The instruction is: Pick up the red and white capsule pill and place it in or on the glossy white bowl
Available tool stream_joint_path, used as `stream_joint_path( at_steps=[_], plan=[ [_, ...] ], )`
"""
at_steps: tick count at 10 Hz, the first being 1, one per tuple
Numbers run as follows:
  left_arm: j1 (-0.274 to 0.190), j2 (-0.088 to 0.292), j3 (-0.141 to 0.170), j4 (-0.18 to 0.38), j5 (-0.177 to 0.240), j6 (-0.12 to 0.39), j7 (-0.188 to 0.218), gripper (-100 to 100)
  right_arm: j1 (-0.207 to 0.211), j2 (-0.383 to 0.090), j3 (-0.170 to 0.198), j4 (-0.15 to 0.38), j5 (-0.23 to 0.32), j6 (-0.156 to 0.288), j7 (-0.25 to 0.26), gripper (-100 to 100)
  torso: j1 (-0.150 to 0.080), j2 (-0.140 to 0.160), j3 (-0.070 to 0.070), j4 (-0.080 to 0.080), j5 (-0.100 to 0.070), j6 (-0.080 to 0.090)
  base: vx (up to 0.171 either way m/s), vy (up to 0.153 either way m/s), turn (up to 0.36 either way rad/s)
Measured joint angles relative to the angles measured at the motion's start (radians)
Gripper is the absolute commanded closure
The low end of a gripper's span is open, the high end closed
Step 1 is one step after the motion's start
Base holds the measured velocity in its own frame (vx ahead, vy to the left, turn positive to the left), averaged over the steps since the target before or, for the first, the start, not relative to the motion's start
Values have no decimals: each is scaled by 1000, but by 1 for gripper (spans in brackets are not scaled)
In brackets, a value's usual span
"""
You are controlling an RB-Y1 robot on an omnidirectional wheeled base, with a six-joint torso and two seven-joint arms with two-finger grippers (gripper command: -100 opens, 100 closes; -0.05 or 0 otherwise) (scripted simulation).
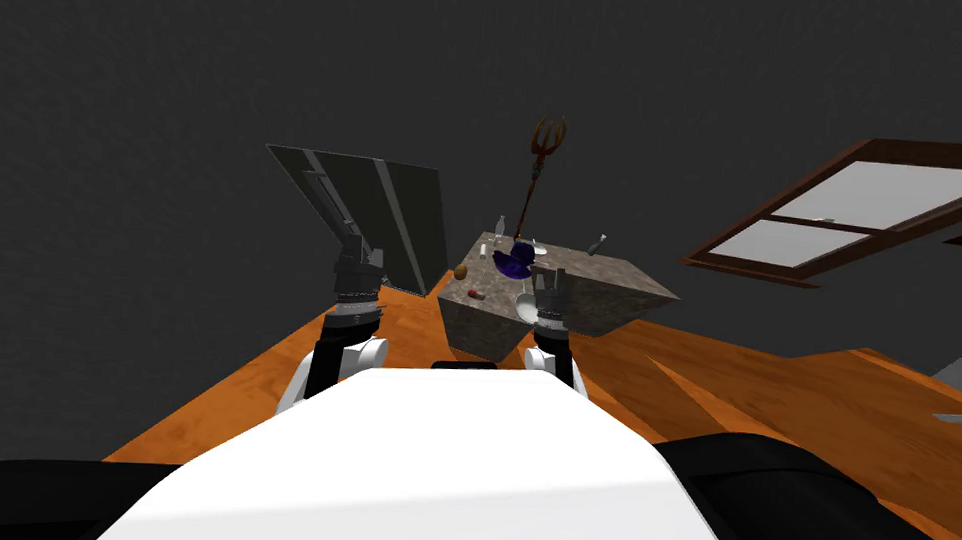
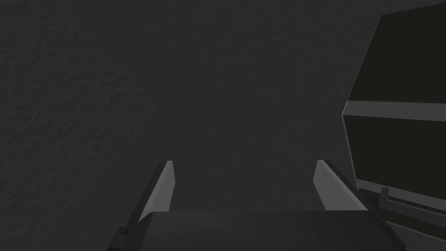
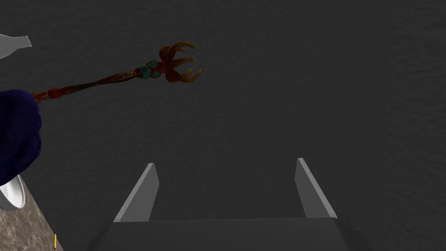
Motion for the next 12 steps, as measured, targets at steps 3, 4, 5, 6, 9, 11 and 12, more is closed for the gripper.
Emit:
stream_joint_path(
  at_steps=[3,4,5,6,9,11,12],
  plan=[
    [0,0,0,0,0,0,0,0,-20,-75,12,29,14,-6,37,-100,6,13,8,3,1,0,-207,89,46],
    [0,0,0,0,0,0,0,0,-34,-105,13,45,19,-4,52,-100,6,15,8,3,1,0,-192,123,67],
    [0,0,0,0,0,0,0,0,-41,-136,15,61,26,-4,68,-100,8,14,8,3,2,0,-190,127,74],
    [0,0,0,0,0,0,0,0,-48,-169,16,80,33,-5,85,-100,8,13,8,3,2,0,-190,118,80],
    [0,0,0,0,0,0,0,0,-63,-252,25,143,57,-15,128,-100,7,8,5,2,1,0,-117,126,62],
    [0,0,0,0,0,0,0,0,-76,-304,33,183,76,-13,158,-100,8,7,4,2,2,0,-90,107,67],
    [0,0,0,0,0,0,0,0,-83,-332,37,203,87,-7,171,-100,6,6,4,2,1,0,-63,76,38]
  ],
)
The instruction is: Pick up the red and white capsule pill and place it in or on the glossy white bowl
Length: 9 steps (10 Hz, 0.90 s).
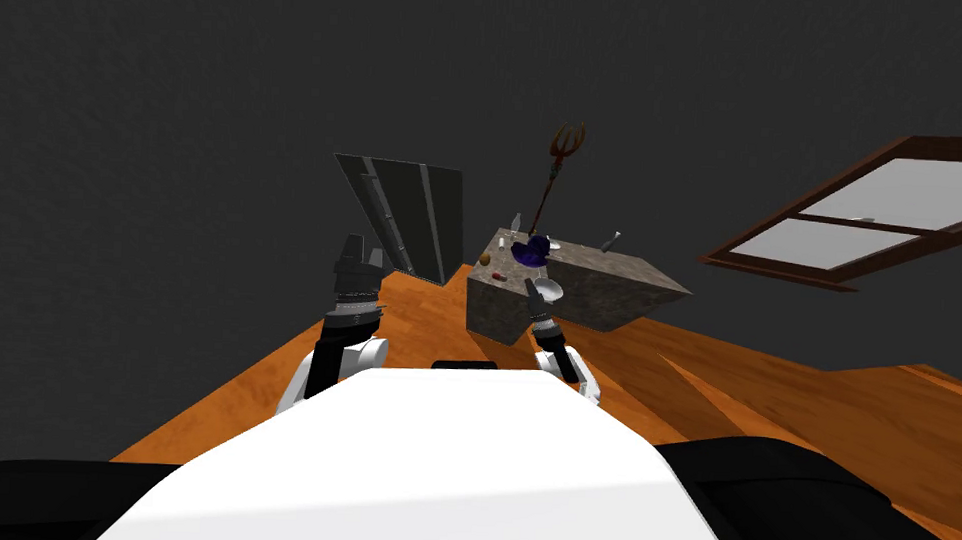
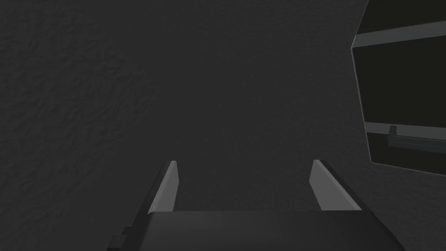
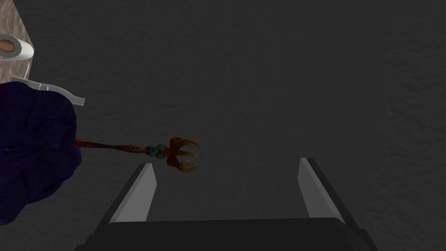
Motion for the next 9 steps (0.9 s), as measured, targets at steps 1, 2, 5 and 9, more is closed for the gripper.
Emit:
stream_joint_path(
  at_steps=[1,2,5,9],
  plan=[
    [0,0,0,0,0,0,0,0,-5,-19,1,22,5,-4,8,-100,-2,-2,-1,0,0,0,-63,102,81],
    [0,0,0,0,0,0,0,0,-6,-50,3,49,15,-9,19,-100,-1,-2,-1,0,0,0,-64,155,148],
    [0,0,0,0,0,0,0,0,-8,-142,16,126,51,-19,57,-100,1,-3,-2,-1,0,0,-38,119,58],
    [0,0,0,0,0,0,0,0,-21,-246,38,229,95,-17,96,-100,0,-5,-3,-1,0,0,-10,114,85]
  ],
)
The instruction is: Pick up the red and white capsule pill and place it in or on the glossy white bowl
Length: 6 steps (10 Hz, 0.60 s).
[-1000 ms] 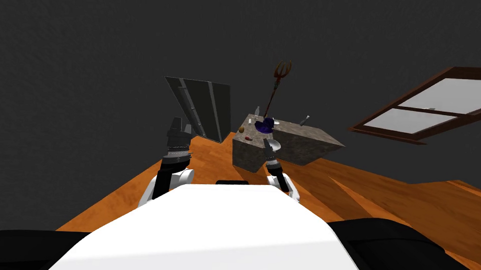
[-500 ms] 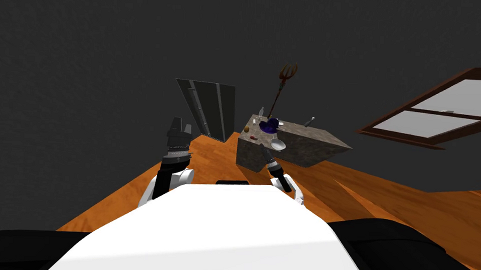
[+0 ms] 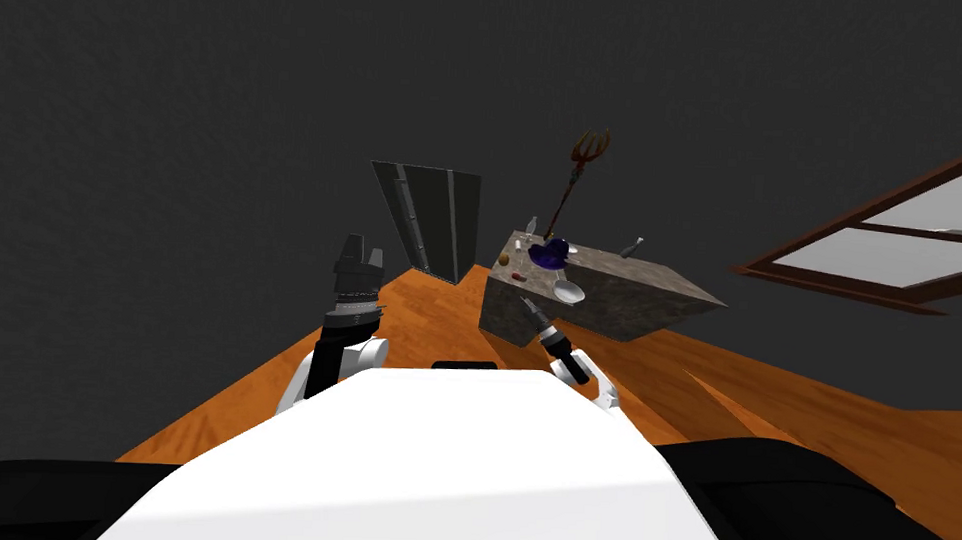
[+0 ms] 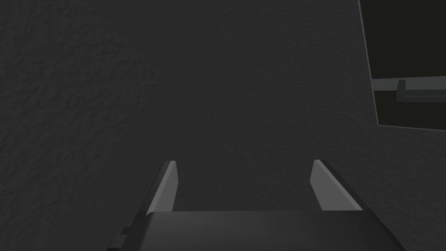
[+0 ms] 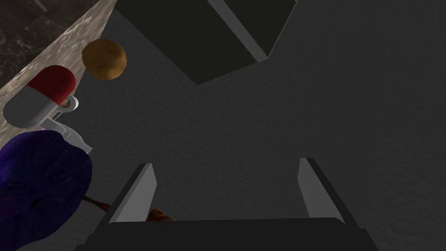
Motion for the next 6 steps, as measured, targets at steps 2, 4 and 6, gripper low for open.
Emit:
stream_joint_path(
  at_steps=[2,4,6],
  plan=[
    [0,0,0,0,0,0,0,0,16,-55,7,38,22,-7,21,-100,0,-2,-1,0,0,0,33,116,85],
    [0,0,0,0,0,0,0,0,16,-109,18,88,46,-16,41,-100,0,-3,-2,-1,0,0,40,101,107],
    [0,0,0,0,0,0,0,0,22,-169,27,131,70,-16,57,-100,-1,-4,-2,-1,0,0,47,96,93]
  ],
)
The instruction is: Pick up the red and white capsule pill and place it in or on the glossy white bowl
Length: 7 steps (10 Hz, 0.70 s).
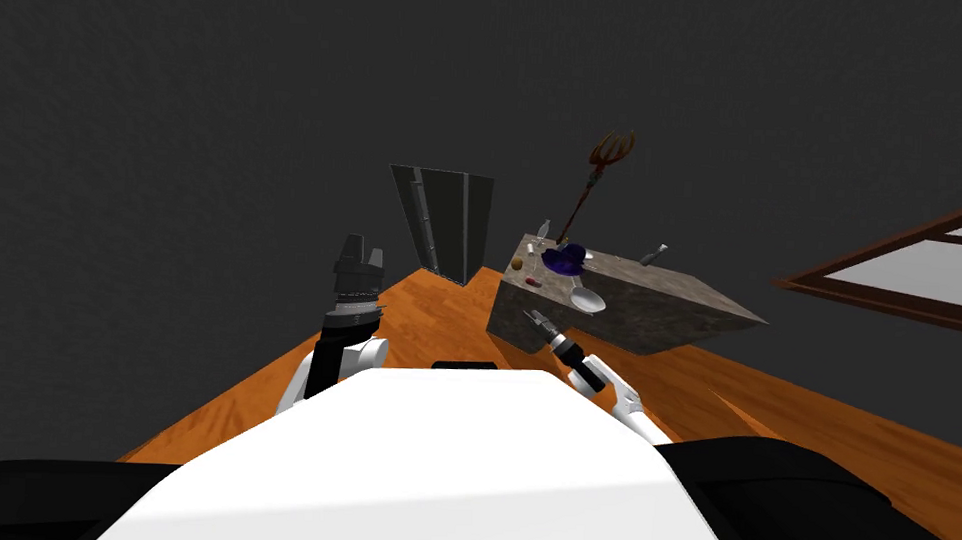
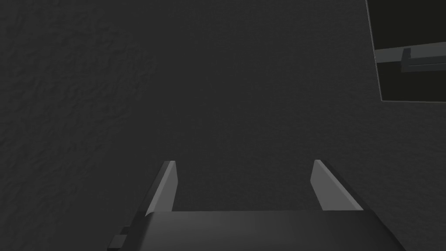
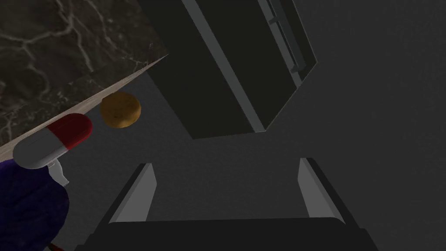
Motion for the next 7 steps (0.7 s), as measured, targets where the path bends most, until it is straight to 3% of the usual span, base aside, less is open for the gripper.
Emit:
stream_joint_path(
  at_steps=[2,4,7],
  plan=[
    [0,0,0,0,0,0,0,0,9,-64,7,42,23,-2,15,-100,0,0,0,0,0,0,58,95,119],
    [0,0,0,0,0,0,0,0,1,-90,17,96,37,-11,32,-100,-4,1,0,0,-1,1,46,58,63],
    [0,0,0,0,0,0,0,0,12,-171,31,163,74,-16,58,-100,-1,-2,-1,0,0,0,80,83,96]
  ],
)
